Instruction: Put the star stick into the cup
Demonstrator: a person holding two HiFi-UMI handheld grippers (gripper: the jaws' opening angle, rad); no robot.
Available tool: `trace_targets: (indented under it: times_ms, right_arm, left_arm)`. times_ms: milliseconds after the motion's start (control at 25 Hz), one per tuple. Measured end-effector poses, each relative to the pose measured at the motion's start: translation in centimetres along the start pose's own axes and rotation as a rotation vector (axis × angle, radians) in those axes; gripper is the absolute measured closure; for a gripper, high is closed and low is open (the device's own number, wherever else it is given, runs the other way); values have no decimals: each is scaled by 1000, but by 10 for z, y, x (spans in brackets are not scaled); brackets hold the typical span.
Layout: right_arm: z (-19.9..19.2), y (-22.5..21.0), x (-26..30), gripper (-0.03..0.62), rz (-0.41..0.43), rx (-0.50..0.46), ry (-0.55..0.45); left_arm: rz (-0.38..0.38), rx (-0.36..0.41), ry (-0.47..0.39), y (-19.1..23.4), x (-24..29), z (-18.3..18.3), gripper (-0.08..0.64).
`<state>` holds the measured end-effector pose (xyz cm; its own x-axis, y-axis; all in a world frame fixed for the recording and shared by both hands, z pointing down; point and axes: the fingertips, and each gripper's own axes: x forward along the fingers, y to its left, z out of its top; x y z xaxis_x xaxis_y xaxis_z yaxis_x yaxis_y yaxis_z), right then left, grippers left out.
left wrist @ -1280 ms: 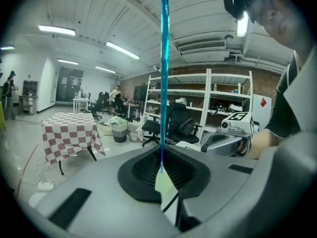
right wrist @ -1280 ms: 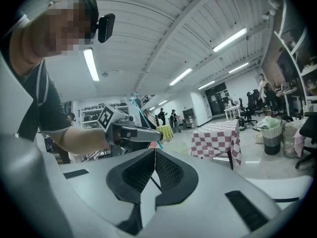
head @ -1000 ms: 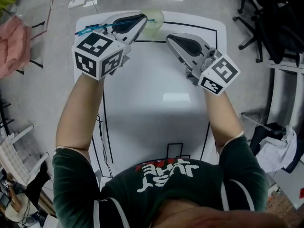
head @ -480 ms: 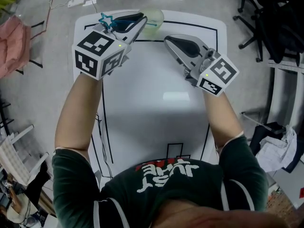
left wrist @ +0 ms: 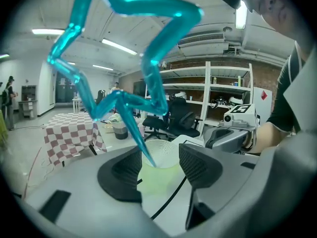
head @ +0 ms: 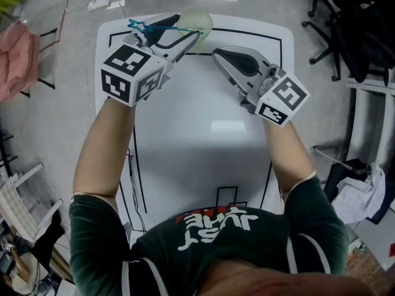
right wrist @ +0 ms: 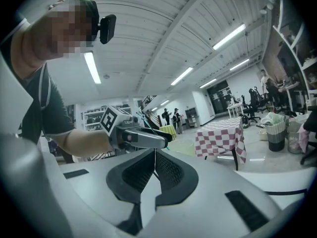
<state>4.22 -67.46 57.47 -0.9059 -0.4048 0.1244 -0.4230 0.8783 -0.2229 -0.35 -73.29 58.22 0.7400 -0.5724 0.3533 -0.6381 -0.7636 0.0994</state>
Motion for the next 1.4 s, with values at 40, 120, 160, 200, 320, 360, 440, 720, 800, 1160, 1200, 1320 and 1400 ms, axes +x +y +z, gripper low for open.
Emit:
trace_targets:
  times_ms: [40, 120, 160, 200, 320, 360, 440, 720, 800, 1160, 1200, 1320, 1400]
  right_arm:
    - [0, 0, 0, 558, 1, 0, 0]
    - [1, 0, 0, 558, 3, 1, -2]
    - [1, 0, 1, 558, 4, 1, -2]
    - [1, 1, 1, 558, 5, 1, -2]
    - [0, 1, 1, 558, 7, 2, -2]
    - [-1, 1, 1, 558, 8, 2, -1]
    - [-2, 1, 0, 558, 9, 3, -1]
    - [-4, 0, -1, 558, 10, 5, -1]
    - [-3, 1, -2, 558, 7, 1, 2]
    - [6, 12, -15, 558, -29, 1, 14]
    - [8, 15, -18, 558, -33, 2, 15]
    - [19, 24, -25, 558, -49, 12, 10]
    - [29, 33, -29, 558, -58, 18, 4]
  left_arm:
    - [6, -2, -3, 1, 0, 0, 319]
    - [22, -6, -9, 3, 0, 1, 272]
    - [30, -8, -11, 5, 0, 1, 246]
    - [37, -11, -12, 6, 0, 1, 227]
    - [52, -22, -13, 8, -1, -2, 204]
    - [55, -27, -15, 9, -2, -3, 204]
    - [68, -36, -25, 10, -5, -6, 201]
    - [95, -85, -33, 7, -20, -26, 198]
    - [100, -91, -32, 4, -25, -32, 198]
    - [66, -155, -80, -23, -60, -43, 242]
    - [64, -158, -86, -27, -64, -43, 272]
    - [61, -160, -104, -37, -81, -37, 342]
    - [56, -161, -119, -44, -94, -30, 362]
